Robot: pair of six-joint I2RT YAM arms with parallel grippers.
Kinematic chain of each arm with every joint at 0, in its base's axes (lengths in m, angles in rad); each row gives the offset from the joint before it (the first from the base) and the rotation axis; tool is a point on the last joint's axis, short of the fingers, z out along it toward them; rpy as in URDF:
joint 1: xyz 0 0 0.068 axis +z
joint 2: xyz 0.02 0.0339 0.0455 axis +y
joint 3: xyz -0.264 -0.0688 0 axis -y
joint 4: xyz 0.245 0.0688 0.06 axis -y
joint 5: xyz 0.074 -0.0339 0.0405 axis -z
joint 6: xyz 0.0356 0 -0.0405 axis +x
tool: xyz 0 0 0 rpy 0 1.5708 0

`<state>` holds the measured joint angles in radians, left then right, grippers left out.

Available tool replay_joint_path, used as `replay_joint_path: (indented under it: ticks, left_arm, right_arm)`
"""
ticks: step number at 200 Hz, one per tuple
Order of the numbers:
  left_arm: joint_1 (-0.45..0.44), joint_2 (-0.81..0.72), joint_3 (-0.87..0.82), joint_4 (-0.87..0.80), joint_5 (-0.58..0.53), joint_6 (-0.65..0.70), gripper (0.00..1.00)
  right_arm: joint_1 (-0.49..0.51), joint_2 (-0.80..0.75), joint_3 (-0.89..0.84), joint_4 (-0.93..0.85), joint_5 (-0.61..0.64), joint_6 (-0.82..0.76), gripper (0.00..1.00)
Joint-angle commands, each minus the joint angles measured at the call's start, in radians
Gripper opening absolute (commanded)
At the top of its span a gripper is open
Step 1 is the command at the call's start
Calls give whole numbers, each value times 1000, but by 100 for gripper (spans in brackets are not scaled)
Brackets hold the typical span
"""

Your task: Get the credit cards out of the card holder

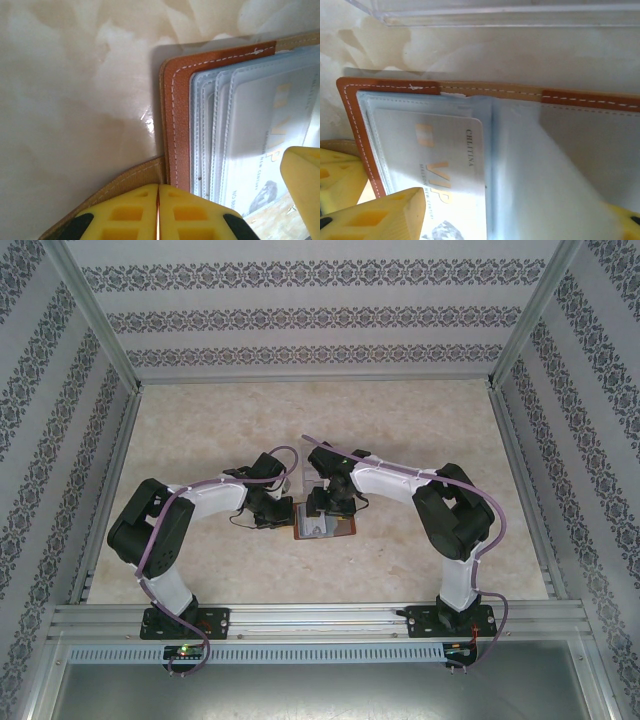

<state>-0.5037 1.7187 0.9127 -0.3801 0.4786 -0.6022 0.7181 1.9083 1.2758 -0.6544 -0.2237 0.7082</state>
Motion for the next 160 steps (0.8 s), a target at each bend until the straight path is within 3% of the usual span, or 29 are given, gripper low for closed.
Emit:
replay_joint_path:
  ticks: [1,52,89,126,160]
  left_arm:
    - [5,7,-13,1,-6,24,9]
    - [6,7,-7,-2,-5,27,9]
    - [7,8,5,-11,-6,30,9]
    - [8,19,12,-20,-14,40,9]
    - [16,22,11,-29,-20,47,9]
  right_arm:
    - [10,-17,28,-57,50,-22,61]
    - [4,-50,27,-96,84,-38,58]
    - [-12,-82,7,-110,93,-53,45]
    - [-27,-101,-13,-134,129,-80,22]
    - [-36,-94,-30,-150,158,-101,20]
